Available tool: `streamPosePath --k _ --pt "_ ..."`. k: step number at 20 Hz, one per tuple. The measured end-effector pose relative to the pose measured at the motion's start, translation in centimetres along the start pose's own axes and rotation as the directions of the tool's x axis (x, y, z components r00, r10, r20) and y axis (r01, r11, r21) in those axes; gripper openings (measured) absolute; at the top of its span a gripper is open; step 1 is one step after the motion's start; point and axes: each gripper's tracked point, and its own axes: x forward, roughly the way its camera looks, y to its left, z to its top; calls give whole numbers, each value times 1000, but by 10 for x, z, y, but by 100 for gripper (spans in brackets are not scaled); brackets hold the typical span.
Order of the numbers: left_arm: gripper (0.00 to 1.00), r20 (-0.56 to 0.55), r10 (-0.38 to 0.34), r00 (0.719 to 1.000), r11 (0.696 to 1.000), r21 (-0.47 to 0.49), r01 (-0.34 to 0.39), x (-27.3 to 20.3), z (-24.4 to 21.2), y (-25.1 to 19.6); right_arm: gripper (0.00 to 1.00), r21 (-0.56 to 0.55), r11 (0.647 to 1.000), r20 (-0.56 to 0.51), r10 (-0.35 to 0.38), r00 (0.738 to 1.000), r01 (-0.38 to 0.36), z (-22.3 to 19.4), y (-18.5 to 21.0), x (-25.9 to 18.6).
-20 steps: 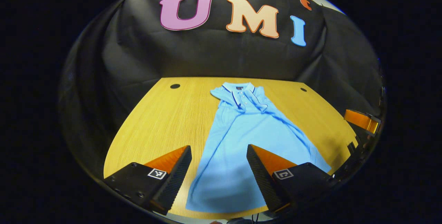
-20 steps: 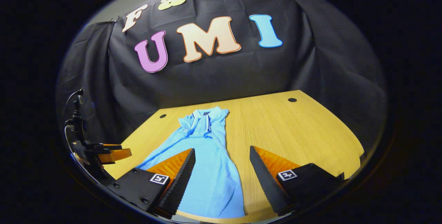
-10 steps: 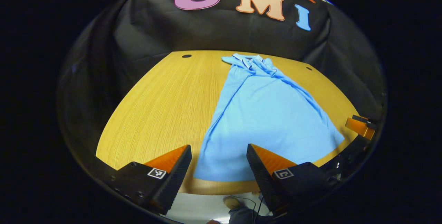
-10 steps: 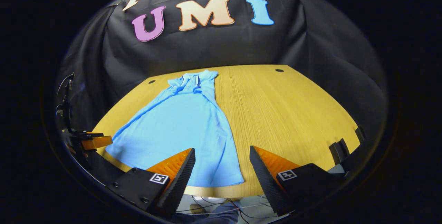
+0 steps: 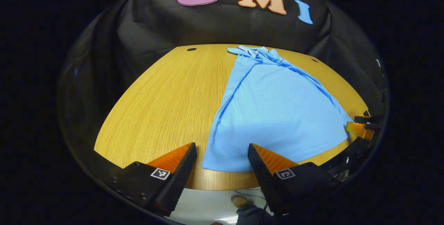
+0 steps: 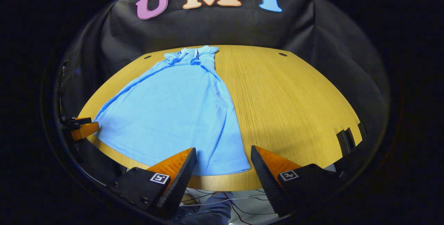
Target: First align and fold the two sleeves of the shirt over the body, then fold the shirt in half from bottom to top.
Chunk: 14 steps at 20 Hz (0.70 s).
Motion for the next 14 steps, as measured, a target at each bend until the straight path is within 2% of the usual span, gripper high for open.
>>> streamPosePath --k 1,3,4,5,6,7,8,9,10,12,14 --pt "95 -3 -6 1000 1000 2 6 0 -1 -1 97 3 1000 -2 5 1000 -5 1 2 1" --pt "91 4 -17 1000 1000 1 17 -3 0 -2 76 -32 999 5 36 999 -35 1 14 2" --pt "88 7 -32 999 999 7 31 2 0 -9 60 -53 997 9 52 999 -51 0 21 1" --pt "73 21 -52 998 999 17 52 7 5 -17 43 -70 995 16 70 997 -69 0 27 1" --pt "62 36 -74 997 997 18 74 10 7 -24 31 -87 994 27 68 997 -65 2 30 2" --pt "39 48 -79 996 997 5 79 10 10 -26 11 -97 993 29 71 997 -68 4 32 4" --pt "16 45 -80 996 997 -19 81 15 11 -28 11 -93 993 17 79 997 -77 2 34 5" --pt "6 38 -78 996 995 -53 80 14 12 -28 8 -85 992 9 90 996 -89 3 36 4" --pt "1 26 -83 996 992 -91 85 14 14 -29 8 -67 994 -2 91 996 -91 3 36 6" --pt "0 -5 -105 994 983 -150 103 13 14 -31 0 -36 994 -20 101 995 -102 5 35 4" --pt "0 -28 -130 991 977 -174 123 8 18 -33 3 -7 992 -13 126 992 -126 18 41 -1"
